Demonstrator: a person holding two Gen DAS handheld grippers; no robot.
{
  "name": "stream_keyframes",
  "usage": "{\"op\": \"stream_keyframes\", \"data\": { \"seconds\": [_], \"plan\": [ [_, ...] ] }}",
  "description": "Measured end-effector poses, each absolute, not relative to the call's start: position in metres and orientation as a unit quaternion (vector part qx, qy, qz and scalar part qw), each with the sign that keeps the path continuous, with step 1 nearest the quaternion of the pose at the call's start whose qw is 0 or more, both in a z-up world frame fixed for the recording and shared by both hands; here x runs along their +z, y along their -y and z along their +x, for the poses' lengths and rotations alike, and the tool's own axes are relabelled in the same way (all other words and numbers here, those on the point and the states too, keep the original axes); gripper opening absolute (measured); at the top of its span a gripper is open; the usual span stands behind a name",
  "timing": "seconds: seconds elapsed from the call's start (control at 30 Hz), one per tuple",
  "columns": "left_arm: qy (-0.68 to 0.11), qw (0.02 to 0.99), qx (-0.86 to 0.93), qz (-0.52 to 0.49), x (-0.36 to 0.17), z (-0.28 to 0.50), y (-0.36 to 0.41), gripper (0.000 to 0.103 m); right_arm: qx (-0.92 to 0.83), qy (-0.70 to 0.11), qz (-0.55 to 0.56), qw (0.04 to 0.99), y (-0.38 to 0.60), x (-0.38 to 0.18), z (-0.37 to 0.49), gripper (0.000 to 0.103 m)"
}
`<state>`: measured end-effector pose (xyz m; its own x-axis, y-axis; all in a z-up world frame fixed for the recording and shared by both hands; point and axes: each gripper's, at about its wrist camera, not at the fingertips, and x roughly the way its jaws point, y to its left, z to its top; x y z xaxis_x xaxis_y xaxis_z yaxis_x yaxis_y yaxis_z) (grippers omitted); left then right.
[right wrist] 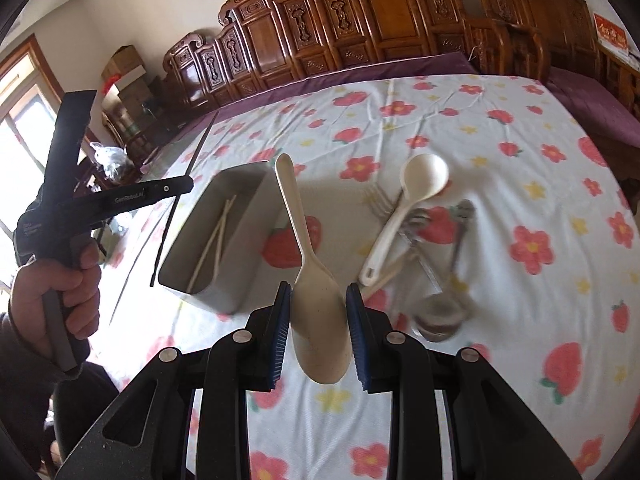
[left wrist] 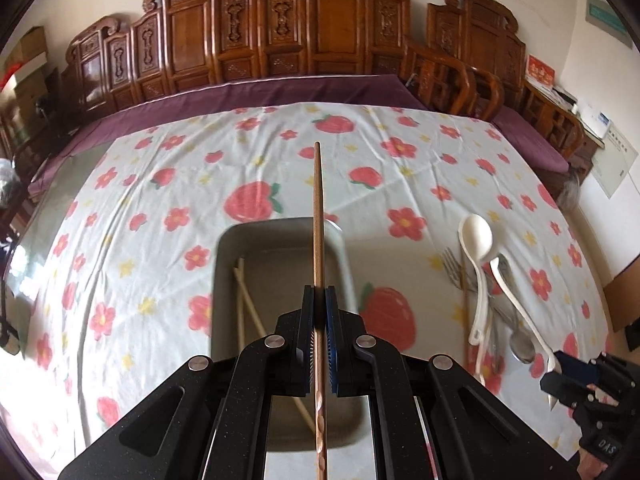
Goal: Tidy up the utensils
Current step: 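Carry the chopstick in the left tool over the tray and release it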
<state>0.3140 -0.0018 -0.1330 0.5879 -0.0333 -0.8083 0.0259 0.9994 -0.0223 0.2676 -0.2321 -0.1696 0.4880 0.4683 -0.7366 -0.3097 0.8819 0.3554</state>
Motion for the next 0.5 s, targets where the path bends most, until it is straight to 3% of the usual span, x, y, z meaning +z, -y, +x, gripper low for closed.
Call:
{"op": "stream_keyframes", "data": {
  "seconds": [0.5],
  "plan": [
    [-0.477,0.879,-0.017,-0.023,-0.172,0.329,-0.036,0.005,0.251,-0.456,0.084,0.850,0.161,-0.170,0.295,0.030]
  ]
}}
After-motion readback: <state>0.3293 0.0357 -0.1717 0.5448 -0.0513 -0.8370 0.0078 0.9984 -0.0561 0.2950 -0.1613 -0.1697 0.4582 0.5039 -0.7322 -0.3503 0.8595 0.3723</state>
